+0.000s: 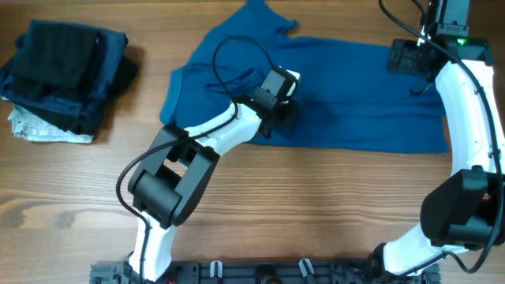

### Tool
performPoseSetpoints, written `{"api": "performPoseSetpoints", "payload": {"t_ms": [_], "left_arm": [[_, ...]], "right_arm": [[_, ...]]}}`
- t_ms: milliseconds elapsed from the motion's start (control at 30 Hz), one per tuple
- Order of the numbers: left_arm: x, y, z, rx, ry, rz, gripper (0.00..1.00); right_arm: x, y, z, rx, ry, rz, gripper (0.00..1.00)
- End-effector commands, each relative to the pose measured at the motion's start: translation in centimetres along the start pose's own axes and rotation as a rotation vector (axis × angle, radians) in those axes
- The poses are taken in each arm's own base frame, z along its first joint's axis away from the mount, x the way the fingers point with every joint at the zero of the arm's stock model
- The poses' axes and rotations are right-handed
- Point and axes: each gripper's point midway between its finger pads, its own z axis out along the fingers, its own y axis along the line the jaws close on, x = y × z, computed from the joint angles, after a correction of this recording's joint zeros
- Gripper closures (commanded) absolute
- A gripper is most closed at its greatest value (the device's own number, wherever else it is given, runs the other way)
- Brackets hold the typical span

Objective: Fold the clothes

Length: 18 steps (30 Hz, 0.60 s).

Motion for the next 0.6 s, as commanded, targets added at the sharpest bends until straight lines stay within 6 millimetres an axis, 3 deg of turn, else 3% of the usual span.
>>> {"api": "performPoseSetpoints", "payload": {"t_ms": [0, 133, 200, 267, 333, 467, 567], "left_arm": [[0.27, -0.33, 0.52, 0.015, 0.001, -0.013, 0.87], [0.51, -0.23, 0.85, 0.013, 0.006, -0.013, 0.85], [0.37, -0.38, 0.93, 0.017, -0.001, -0.037, 0.69], [-0.2, -0.82, 0.93, 0.028, -0.026, -0.031, 0.64], [-0.26, -1.02, 0.94, 0.031, -0.03, -0.048, 0.64], [-0.23, -1.15, 0.95, 0.033, -0.029, -0.048, 0.79], [-0.18, -1.16, 0.95, 0.032, -0.027, -0.06, 0.69]], "right_arm": [[-0.1, 0.25, -0.02, -0.009, -0.002, 0.01, 0.0], [-0.09, 0.25, -0.02, -0.009, -0.002, 0.01, 0.0], [-0.1, 0.25, -0.02, -0.009, -0.002, 0.01, 0.0], [-0.1, 0.25, -0.02, -0.009, -0.002, 0.01, 0.0], [-0.09, 0.25, -0.02, -0.009, -0.002, 0.01, 0.0], [-0.1, 0.25, -0.02, -0.009, -0.002, 0.01, 0.0], [-0.09, 0.25, -0.02, -0.009, -0.002, 0.01, 0.0]]}}
